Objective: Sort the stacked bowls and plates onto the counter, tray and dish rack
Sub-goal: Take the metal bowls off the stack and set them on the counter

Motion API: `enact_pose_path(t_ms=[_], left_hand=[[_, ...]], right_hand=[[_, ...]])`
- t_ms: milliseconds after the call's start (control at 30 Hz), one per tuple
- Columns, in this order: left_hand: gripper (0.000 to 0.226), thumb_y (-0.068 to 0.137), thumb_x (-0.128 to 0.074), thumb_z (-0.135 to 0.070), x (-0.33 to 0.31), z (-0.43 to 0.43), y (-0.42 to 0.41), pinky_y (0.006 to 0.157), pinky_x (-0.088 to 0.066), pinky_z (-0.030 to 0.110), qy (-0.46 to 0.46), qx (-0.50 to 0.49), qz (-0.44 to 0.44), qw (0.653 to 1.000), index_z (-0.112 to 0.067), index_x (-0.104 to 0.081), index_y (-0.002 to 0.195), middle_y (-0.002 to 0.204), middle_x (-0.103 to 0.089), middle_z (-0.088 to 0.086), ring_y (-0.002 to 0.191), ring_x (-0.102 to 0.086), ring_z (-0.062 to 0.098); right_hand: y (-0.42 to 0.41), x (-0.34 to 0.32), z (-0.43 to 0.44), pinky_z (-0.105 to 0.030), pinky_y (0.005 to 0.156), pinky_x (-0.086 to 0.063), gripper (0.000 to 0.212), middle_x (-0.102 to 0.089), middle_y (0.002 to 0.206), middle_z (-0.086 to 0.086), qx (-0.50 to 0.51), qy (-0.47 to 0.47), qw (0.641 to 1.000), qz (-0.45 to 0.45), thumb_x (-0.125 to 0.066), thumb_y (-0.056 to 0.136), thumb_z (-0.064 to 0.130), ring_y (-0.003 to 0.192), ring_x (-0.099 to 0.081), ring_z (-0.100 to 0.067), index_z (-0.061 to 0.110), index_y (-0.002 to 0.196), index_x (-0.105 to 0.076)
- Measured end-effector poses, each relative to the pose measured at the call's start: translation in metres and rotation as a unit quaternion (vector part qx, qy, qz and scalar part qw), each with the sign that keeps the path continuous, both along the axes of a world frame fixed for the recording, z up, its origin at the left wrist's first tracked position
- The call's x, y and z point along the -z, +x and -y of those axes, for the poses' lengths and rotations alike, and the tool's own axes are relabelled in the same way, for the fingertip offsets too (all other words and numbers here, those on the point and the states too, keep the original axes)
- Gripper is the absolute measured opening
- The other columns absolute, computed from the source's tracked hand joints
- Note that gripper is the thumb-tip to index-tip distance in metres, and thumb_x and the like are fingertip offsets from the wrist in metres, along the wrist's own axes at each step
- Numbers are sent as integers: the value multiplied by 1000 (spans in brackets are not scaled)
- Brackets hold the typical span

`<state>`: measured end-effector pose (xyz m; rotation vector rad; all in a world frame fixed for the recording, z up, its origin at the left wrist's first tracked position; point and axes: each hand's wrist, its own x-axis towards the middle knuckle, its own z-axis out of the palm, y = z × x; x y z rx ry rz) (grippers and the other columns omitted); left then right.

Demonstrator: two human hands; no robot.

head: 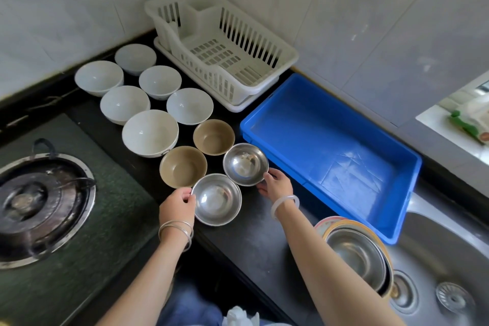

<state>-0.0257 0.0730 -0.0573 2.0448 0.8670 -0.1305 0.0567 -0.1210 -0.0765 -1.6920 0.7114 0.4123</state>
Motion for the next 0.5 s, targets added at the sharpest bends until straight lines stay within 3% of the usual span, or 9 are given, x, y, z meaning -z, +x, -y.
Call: enact_pose_path(t_ms=[133,267,333,500], left_hand=[[25,88,-51,-14,-7,0,0,82,-44,31,41,44,-15,998,-8,-64,109,110,-69,10,104,-61,31],[31,89,-50,-15,-18,8,6,87,-46,37,95,90,-2,991,-10,-60,118,117,-66,10,109,-59,32],[30,89,-50,-14,-24,22,12,88,-46,36,83,104,13,991,-12,-61,117,116,-67,9,108,-59,31],[28,89,-48,-12,-34,90,21,86,-48,31,1,209,38,977,-12,-63,114,106,-69,8,98,-64,26]], right_hand=[[-12,-14,13,-34,84,-56,33,-61,87,9,-56,-70,995,33,-50,94,27,80,-64,-11,19,125,-53],[-29,-37,43,-31,75,-55,14,-69,93,3,-69,-132,983,103,-48,92,24,71,-65,-7,28,91,-61],[-41,-48,66,-35,76,-54,16,-71,88,0,-56,-177,976,115,-49,91,21,72,-66,-15,29,82,-60],[-86,-67,135,-28,66,-38,12,-72,89,-10,-1,-362,928,91,-55,89,20,80,-62,-29,15,89,-66]])
